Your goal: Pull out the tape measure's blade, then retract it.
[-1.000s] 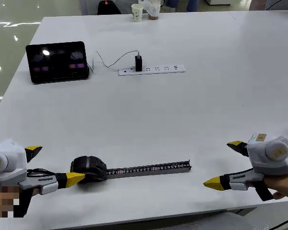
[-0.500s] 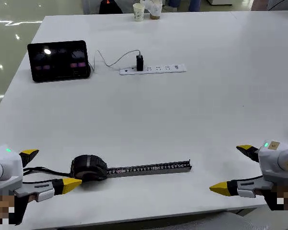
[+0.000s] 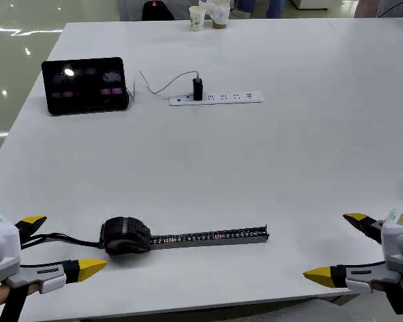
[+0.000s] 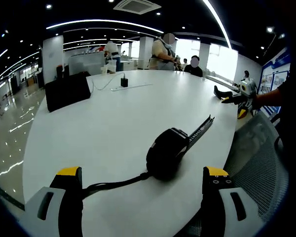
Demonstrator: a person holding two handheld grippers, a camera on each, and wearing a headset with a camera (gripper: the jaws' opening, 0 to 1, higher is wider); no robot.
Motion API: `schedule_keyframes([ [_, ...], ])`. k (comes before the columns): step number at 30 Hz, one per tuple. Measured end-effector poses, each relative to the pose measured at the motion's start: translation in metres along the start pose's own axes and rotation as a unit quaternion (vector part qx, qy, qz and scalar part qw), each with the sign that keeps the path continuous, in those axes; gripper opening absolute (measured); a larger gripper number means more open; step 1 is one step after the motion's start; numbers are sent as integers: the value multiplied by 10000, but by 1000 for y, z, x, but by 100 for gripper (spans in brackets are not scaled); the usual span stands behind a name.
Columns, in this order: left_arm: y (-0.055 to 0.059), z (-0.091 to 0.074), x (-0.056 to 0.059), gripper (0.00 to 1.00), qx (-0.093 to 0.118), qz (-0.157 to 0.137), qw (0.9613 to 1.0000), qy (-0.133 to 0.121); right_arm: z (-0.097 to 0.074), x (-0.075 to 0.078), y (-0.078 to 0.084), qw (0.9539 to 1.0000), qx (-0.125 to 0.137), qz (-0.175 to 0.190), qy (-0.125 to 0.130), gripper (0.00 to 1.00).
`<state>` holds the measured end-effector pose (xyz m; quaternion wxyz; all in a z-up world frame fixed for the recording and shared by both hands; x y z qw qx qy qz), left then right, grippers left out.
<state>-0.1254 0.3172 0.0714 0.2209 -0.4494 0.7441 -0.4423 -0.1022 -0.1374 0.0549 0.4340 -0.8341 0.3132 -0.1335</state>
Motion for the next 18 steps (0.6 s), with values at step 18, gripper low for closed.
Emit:
schedule_keyframes([
  [18, 2, 2, 4, 99, -85, -39, 10000, 16, -3, 0, 2, 9999, -144, 58, -68, 99],
])
Point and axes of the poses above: the centre of the closed fingertips' face, and the gripper's own axes: z roughly forward along the fingers, x roughly to its right, y roughly out of its underside, the point moved 2 cm from there along -z, roughly backward along the fingers, and after that the axes turned 4 degrees about x, right-handed, at the moved point
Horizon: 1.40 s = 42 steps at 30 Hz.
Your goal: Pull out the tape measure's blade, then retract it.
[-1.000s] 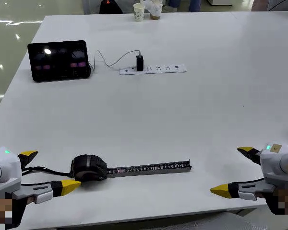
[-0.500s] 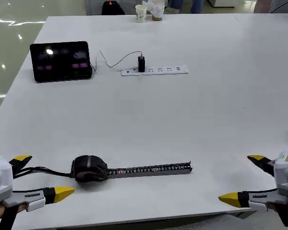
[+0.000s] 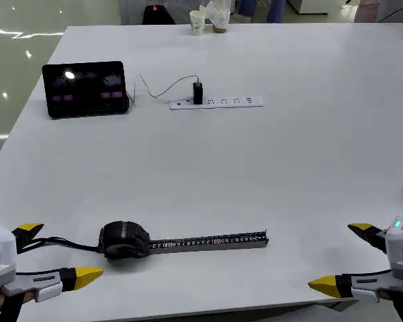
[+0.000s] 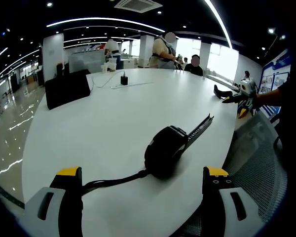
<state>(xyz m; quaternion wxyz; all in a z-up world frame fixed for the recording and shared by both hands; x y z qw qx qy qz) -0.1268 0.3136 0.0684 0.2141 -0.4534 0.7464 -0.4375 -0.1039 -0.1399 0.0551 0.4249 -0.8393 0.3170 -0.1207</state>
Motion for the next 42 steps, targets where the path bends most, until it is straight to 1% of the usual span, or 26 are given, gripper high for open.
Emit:
schedule_keyframes([
  [1, 0, 0, 1, 99, -7, 20, 10000, -4, 0, 1, 0, 10000, -4, -28, 18, 99],
  [2, 1, 1, 2, 99, -12, 20, 10000, -1, 1, 4, -3, 9999, 77, -87, 116, 99],
  [3, 1, 1, 2, 99, -15, 3, 10000, 9, 0, 3, -3, 9999, 76, -80, 80, 99],
  [6, -4, 1, 7, 99, 117, -167, 9998, 67, 1, 4, -5, 9999, 68, -140, 63, 99],
  [8, -5, 2, 7, 99, 137, -153, 9998, -3, 3, 4, -6, 9998, 25, -199, 48, 99],
  [12, -8, 8, 13, 99, 90, -113, 9999, 5, 6, 2, -9, 9993, -24, -345, -103, 99],
  [14, -6, 12, 17, 99, -25, -89, 10000, 5, 8, 4, -10, 9990, -55, -418, -136, 99],
  [17, -8, 15, 24, 99, -51, -78, 10000, 18, 10, 6, -11, 9986, -107, -483, -194, 99],
  [18, -9, 17, 26, 99, -69, -75, 9999, -11, 11, 7, -14, 9980, -80, -597, -217, 99],
  [20, -12, 20, 28, 99, -24, -9, 10000, -92, 13, 9, -15, 9974, -152, -669, -206, 99],
  [22, -16, 23, 31, 99, 23, -16, 9999, -103, 15, 11, -18, 9967, -188, -750, -230, 99],
  [26, -24, 29, 37, 99, 129, -113, 9998, -84, 19, 12, -25, 9956, -215, -865, -286, 99],
  [27, -25, 31, 38, 99, 113, -148, 9998, -69, 19, 12, -26, 9954, -215, -890, -299, 99],
  [29, -26, 35, 40, 99, 75, -181, 9998, -61, 22, 10, -31, 9941, -135, -1002, -383, 99],
  [32, -28, 41, 41, 99, 35, -166, 9998, -116, 27, 5, -34, 9926, -204, -1089, -488, 99],
  [33, -29, 41, 39, 99, 58, -86, 9998, -195, 29, 4, -35, 9917, -231, -1148, -538, 99],
  [34, -31, 43, 36, 99, 55, 66, 9994, -338, 31, 3, -36, 9900, -277, -1253, -583, 99],
  [35, -30, 43, 35, 99, 8, 84, 9991, -415, 33, 2, -37, 9891, -296, -1311, -607, 99],
  [36, -31, 45, 35, 99, -12, 82, 9989, -460, 34, 1, -38, 9883, -318, -1351, -630, 99],
  [38, -34, 47, 36, 99, 26, 25, 9987, -501, 37, 1, -43, 9868, -325, -1435, -675, 99],
  [40, -38, 50, 41, 99, 82, -64, 9989, -457, 41, 5, -47, 9854, -339, -1513, -708, 99],
  [41, -39, 51, 42, 99, 96, -61, 9989, -458, 43, 6, -48, 9844, -359, -1562, -720, 99],
  [42, -40, 53, 44, 99, 100, -66, 9988, -474, 45, 7, -49, 9822, -395, -1678, -743, 99],
])
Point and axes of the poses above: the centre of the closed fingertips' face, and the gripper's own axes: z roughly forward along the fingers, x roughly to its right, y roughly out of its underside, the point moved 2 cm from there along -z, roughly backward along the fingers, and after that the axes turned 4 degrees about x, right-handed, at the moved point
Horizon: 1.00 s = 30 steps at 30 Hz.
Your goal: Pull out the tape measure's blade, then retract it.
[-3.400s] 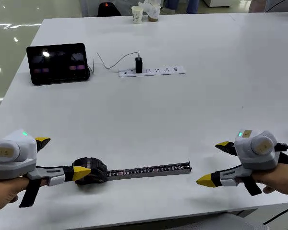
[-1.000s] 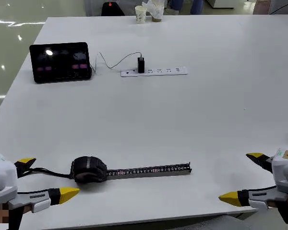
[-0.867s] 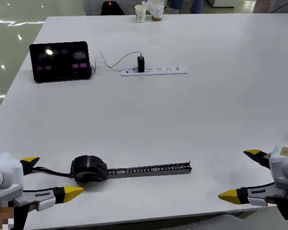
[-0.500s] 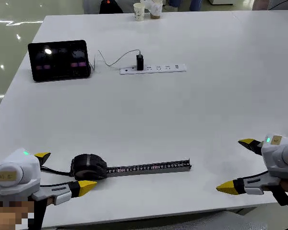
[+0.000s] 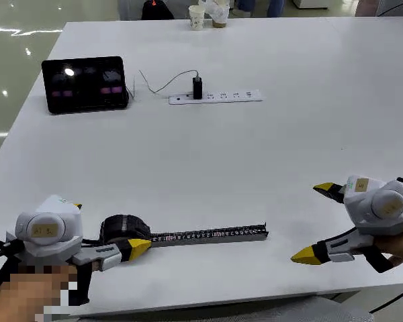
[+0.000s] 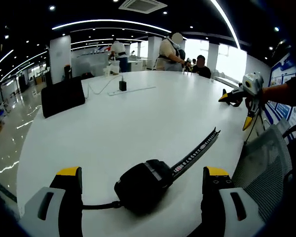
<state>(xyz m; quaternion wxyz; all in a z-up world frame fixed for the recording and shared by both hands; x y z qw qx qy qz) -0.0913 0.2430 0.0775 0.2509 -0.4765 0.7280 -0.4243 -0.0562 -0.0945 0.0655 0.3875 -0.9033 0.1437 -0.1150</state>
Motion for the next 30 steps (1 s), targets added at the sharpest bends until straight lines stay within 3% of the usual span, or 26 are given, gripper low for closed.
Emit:
schedule_keyframes([
  [8, 0, 12, 6, 99, 0, -249, 9997, -77, 15, 7, 3, 9995, -212, -152, -177, 99],
  [10, -2, 14, 9, 99, 113, -291, 9994, -134, 18, 7, 1, 9993, -219, -193, -231, 99],
  [16, -3, 22, 15, 99, 111, -272, 9994, -193, 29, -5, -3, 9961, -393, -520, -590, 99],
  [21, -4, 29, 19, 99, 117, -197, 9996, -149, 36, -1, -7, 9951, -436, -588, -663, 99],
  [28, -1, 30, 15, 99, 148, -287, 9987, -396, 47, -1, -5, 9915, -628, -731, -877, 99],
  [30, 1, 28, 9, 99, 131, -270, 9972, -685, 50, -3, -4, 9900, -710, -793, -925, 99],
])
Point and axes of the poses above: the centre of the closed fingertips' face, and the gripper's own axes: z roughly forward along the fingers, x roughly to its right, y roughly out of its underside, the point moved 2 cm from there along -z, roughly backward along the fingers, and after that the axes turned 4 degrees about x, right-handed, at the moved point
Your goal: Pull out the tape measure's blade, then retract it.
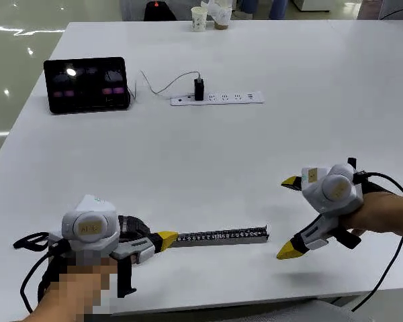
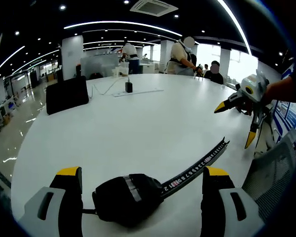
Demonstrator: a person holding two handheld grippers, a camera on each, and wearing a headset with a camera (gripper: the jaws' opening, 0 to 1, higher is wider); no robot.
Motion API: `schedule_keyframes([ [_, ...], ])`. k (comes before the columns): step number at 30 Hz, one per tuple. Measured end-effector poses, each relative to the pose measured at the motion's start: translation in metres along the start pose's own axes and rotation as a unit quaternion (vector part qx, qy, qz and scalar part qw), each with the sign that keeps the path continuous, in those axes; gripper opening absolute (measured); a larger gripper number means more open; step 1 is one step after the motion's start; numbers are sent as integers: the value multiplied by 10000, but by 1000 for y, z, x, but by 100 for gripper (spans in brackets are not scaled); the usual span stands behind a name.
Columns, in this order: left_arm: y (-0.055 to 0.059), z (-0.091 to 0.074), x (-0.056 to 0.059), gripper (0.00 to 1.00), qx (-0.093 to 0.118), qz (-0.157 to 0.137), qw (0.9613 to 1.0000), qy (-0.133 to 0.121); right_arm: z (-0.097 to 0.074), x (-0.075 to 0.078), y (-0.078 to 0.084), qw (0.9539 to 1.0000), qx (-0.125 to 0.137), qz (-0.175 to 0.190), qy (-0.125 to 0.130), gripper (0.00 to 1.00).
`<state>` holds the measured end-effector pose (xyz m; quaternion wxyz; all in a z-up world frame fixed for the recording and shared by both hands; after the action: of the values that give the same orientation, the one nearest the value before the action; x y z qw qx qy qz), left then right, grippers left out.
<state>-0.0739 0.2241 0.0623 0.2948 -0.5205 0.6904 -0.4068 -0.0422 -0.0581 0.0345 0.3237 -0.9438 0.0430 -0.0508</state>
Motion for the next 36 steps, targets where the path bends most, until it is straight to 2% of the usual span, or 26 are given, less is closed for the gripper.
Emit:
schedule_keyframes([
  [3, 2, -1, -4, 99, 26, -102, 9997, -230, 6, -1, -1, 9999, -66, -81, -72, 99],
  [5, 3, -2, -5, 99, 40, -296, 9991, -301, 9, -2, -2, 9998, -81, -102, -131, 99],
  [13, 14, -4, -4, 99, 167, -418, 9986, -272, 17, -7, 1, 9991, -209, -108, -346, 99],
  [15, 17, -4, -4, 99, 139, -562, 9978, -328, 20, -7, 1, 9989, -231, -71, -391, 99],
  [16, 15, -3, -3, 99, 175, -555, 9979, -291, 22, -8, 0, 9989, -229, -55, -409, 99],
  [17, 10, -2, -2, 99, 294, -326, 9987, -259, 23, -8, -1, 9989, -226, -55, -411, 99],
  [18, 9, -2, -2, 99, 272, -159, 9991, -300, 24, -7, -2, 9989, -226, -59, -415, 99],
  [19, 10, -2, 0, 99, 241, -139, 9992, -296, 25, -8, -3, 9989, -223, -58, -420, 98],
  [22, 10, 1, 1, 99, 285, -318, 9986, -317, 26, -9, -4, 9986, -202, -124, -471, 89],
  [25, 12, 2, 1, 99, 278, -394, 9983, -330, 28, -8, -2, 9985, -230, -120, -486, 85],
  [28, 16, 3, 1, 99, 254, -411, 9984, -299, 28, -11, -1, 9978, -246, -179, -581, 72],
  [31, 16, 4, -1, 99, 294, -431, 9982, -291, 29, -15, 2, 9970, -280, -213, -696, 58],
  [36, 14, 3, -4, 99, 358, -497, 9975, -349, 29, -18, 2, 9960, -297, -292, -790, 44],
])
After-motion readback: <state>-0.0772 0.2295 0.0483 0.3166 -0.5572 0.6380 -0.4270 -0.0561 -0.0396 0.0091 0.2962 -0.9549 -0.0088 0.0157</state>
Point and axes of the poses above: the centre of the closed fingertips' face, and the gripper's own axes: z roughly forward along the fingers, x roughly to its right, y roughly out of its underside, the point moved 2 cm from there along -z, roughly backward along the fingers, and after that the axes turned 4 degrees about x, right-handed, at the moved point
